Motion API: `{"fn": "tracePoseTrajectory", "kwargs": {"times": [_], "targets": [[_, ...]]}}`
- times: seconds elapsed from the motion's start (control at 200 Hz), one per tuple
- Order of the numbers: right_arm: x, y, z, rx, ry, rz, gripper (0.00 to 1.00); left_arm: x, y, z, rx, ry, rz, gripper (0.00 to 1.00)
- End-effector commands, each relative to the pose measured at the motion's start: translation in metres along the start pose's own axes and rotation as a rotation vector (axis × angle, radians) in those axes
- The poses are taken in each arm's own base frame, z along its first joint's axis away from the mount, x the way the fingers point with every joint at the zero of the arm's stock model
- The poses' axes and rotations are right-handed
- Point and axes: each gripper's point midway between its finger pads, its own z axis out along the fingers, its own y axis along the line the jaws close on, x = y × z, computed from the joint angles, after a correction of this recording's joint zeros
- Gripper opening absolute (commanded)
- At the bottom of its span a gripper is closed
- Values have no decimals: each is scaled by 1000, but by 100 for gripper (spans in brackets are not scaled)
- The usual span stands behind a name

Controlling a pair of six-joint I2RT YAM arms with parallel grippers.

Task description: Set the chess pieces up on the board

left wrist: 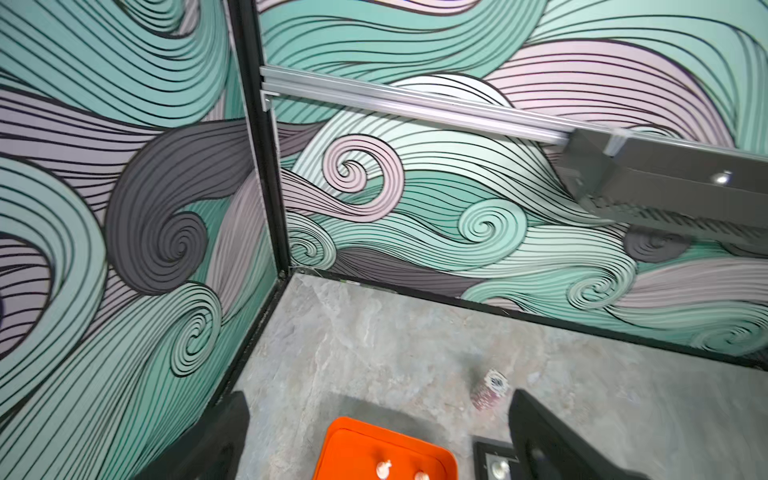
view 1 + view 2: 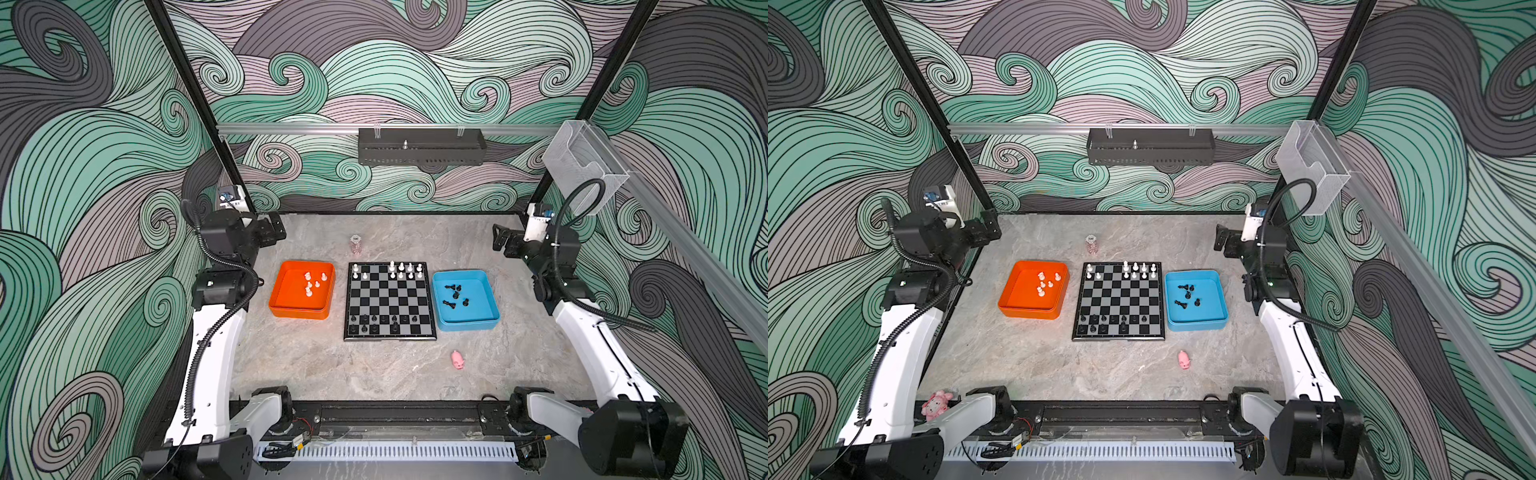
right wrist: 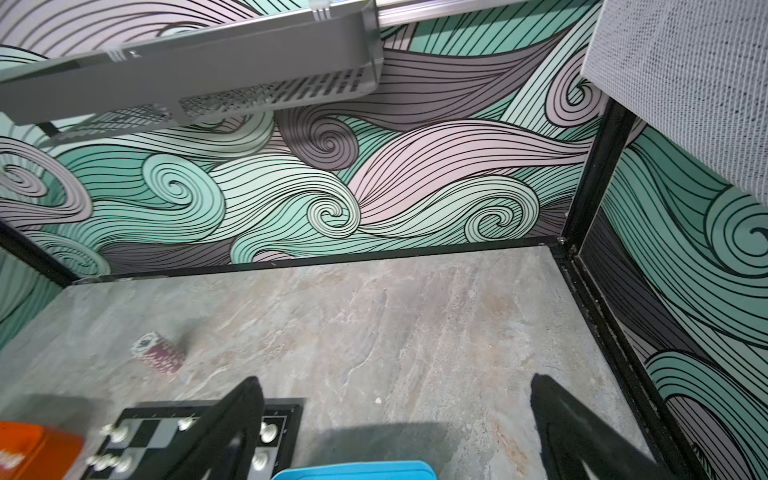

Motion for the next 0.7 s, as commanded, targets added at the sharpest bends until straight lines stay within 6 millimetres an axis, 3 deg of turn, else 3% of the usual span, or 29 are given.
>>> {"fn": "tracePoseTrajectory", "kwargs": {"times": [0.0, 0.08, 0.19, 0.35, 0.49, 0.605, 0.696], "targets": [[44, 14, -8, -73, 240, 130, 99, 21, -24, 6, 115, 163, -31, 99], [45, 32, -11, -174, 251, 141, 99, 24, -29, 18, 134, 234, -42, 99], [59, 22, -13, -115, 272, 136, 99, 33, -37, 32, 176, 289, -51, 99], [86, 31, -14, -114, 405, 45, 99, 45, -52, 45, 263, 320, -71, 99], [122, 59, -7, -160, 611, -175, 96, 71, -87, 53, 376, 391, -75, 98], [133, 77, -7, -237, 660, -197, 90, 94, -107, 54, 400, 434, -4, 99], [142, 83, -13, -266, 690, -246, 94, 107, -115, 54, 415, 476, 6, 99]]}}
